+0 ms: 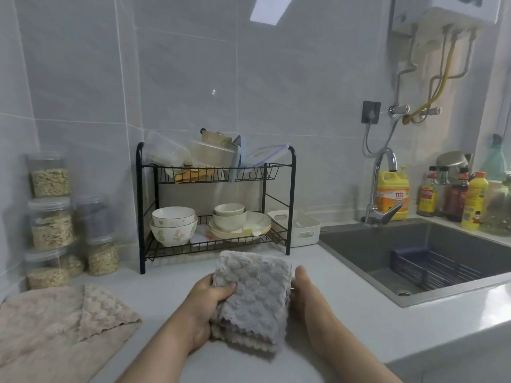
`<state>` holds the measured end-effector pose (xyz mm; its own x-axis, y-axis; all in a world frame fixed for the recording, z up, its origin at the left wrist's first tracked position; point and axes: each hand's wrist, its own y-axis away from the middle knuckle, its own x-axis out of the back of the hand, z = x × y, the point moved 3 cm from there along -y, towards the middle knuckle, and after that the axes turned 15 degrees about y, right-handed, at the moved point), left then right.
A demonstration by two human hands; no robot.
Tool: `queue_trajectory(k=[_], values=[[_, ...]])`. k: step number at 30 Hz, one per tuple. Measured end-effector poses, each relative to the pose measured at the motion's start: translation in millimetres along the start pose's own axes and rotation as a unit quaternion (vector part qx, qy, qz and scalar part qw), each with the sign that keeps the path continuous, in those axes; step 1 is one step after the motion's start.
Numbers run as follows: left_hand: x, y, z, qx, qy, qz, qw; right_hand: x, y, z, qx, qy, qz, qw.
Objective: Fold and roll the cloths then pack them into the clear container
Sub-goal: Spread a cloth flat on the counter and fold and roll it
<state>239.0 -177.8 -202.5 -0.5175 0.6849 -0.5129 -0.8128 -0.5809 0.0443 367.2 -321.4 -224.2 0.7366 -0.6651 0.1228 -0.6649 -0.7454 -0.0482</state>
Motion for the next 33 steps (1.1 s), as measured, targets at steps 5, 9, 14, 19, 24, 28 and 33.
queue_trajectory(k=[5, 9, 14, 19, 24, 28, 33], values=[[4, -6, -3, -0.004, 0.027, 0.038, 0.999, -13, -6, -18, 0.021, 0.102, 0.015, 0.994], [5, -8, -4, 0.028, 0.042, 0.031, 0.998, -2, -5, -25, 0.026, 0.066, 0.037, 0.997], [1, -9, -5, -0.016, 0.025, 0.01, 1.0, 5, -1, -22, 0.006, 0.002, 0.046, 0.999], [2, -9, -4, -0.017, 0.03, 0.016, 0.999, 5, -1, -23, 0.008, -0.038, 0.036, 0.999], [7, -16, -5, -0.013, 0.06, 0.071, 0.996, 0, -5, -19, 0.018, -0.035, 0.009, 0.999], [3, -8, -5, -0.01, 0.046, 0.058, 0.997, -1, -4, -18, 0.017, -0.048, -0.016, 0.999], [5, -6, -6, -0.038, 0.047, 0.047, 0.997, 0, -7, -13, -0.017, -0.126, -0.056, 0.99]])
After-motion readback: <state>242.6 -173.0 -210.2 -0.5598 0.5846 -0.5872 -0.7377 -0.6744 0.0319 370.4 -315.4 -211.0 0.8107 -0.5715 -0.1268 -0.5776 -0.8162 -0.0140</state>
